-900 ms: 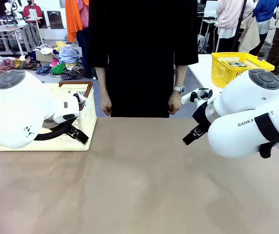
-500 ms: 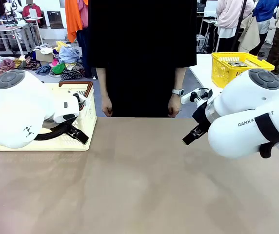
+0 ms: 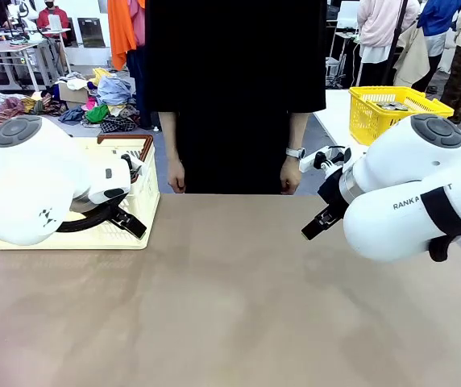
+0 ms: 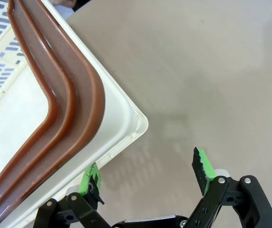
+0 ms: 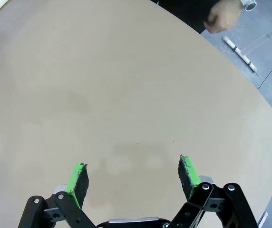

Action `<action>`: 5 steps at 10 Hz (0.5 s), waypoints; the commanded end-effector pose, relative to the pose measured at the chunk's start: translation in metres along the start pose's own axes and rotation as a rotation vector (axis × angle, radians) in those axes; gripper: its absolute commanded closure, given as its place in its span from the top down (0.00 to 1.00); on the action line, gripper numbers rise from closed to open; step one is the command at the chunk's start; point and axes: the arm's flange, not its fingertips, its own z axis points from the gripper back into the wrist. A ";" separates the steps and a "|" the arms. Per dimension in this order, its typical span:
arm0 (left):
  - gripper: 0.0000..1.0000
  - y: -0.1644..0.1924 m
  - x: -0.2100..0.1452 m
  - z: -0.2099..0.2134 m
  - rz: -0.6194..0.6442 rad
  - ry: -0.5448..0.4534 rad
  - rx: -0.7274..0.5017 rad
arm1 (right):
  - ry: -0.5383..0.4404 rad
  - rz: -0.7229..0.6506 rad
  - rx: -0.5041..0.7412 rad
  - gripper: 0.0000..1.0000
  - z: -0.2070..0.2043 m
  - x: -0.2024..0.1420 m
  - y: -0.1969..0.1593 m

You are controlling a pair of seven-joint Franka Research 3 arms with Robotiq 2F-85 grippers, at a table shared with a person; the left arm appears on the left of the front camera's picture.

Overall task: Place the drinks into the Shopping basket.
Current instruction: Pick up one drink and place it into the Shopping basket.

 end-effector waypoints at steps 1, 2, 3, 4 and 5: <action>1.00 0.000 0.000 0.000 0.000 0.000 0.000 | 0.000 -0.001 0.000 1.00 0.000 0.000 0.000; 1.00 0.000 0.000 0.000 0.000 0.000 0.000 | 0.000 -0.001 0.000 1.00 0.000 0.000 0.000; 1.00 0.000 0.000 0.000 0.000 0.000 0.000 | 0.000 -0.001 0.000 1.00 0.000 0.000 0.000; 1.00 0.000 0.000 0.000 0.000 0.000 0.000 | 0.000 -0.001 0.000 1.00 0.000 0.000 0.000; 1.00 0.000 0.000 0.000 0.000 0.000 0.000 | 0.000 -0.001 0.000 1.00 0.000 0.000 0.000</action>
